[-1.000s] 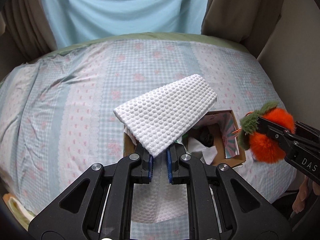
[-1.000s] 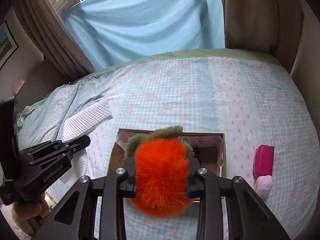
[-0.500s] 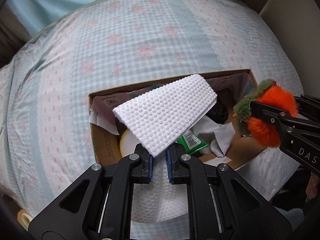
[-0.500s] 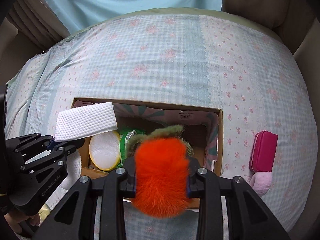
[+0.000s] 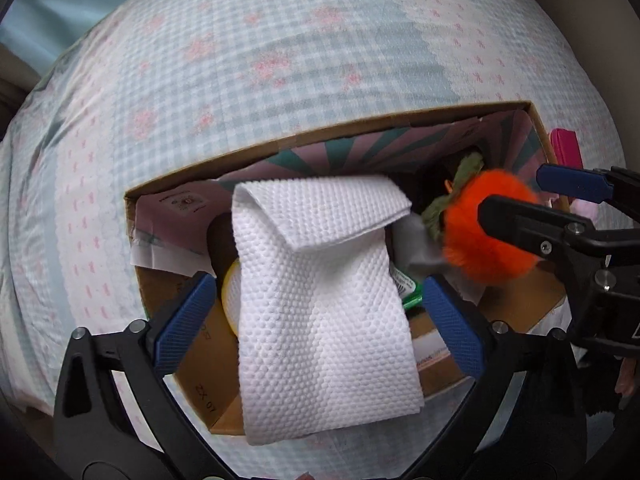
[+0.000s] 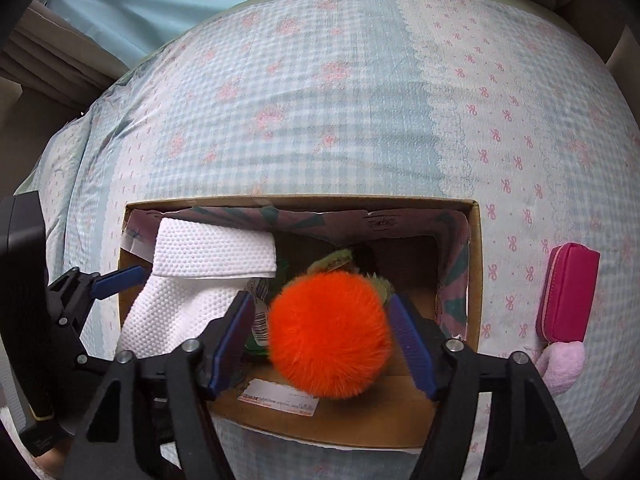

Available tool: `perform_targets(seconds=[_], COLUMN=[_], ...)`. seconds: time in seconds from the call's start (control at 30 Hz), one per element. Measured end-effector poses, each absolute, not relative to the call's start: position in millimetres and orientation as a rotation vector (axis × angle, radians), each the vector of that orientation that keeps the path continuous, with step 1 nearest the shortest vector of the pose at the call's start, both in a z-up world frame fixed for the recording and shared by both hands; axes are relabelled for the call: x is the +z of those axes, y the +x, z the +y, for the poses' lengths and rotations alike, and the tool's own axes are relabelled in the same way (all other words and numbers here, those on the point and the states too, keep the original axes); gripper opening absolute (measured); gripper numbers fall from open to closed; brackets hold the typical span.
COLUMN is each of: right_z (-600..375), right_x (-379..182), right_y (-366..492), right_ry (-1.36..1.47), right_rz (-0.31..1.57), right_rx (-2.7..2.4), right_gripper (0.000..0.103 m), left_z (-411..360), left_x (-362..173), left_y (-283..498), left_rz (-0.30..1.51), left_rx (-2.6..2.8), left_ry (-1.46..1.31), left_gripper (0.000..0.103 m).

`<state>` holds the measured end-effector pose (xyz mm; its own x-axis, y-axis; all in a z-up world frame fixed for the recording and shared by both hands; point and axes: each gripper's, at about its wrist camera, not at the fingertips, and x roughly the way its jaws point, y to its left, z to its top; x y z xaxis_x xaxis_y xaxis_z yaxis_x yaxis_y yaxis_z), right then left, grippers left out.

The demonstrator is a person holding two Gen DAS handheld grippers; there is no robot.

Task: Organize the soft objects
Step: 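Open both tools to drop the towel and pompom into the box, then withdraw both tools from the box toward the pink pouch and lilac wristband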

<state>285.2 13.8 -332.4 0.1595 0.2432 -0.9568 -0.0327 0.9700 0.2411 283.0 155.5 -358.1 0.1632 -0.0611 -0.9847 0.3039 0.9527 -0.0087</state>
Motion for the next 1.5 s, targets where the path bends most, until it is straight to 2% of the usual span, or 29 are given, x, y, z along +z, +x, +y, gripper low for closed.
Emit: perform_targets(seconds=[0.07,0.33,0.63,1.17,1.5], right_z=[13,11,8,-19,-73], right_x=[-335,-331,-301,-146,-91], right_y=[286,279,264,192,144], right_ry=[0.202,0.203,0.192,0.093,0.137], right_rz=[1.398,1.391,1.330,1.071,0.990], right_rx=[0.200,0.181,0.156,0.065,-0.011], right_gripper=[0.102,0.103,0.103,0.103,0.103], left_z=[157,169,173,178,136], left_x=[-358,-352,-313,-162,-128], left_y=[282,271,254,174,130], left_rz=[1.396,1.397,1.320,1.057,0.986], left_rx=[-0.266,-0.233,-0.216,-0.180,-0.248], left_ry=[0.208,0.190,0.182,0.044,0.024], left_gripper=[0.103,0.103,0.103,0.103,0.103])
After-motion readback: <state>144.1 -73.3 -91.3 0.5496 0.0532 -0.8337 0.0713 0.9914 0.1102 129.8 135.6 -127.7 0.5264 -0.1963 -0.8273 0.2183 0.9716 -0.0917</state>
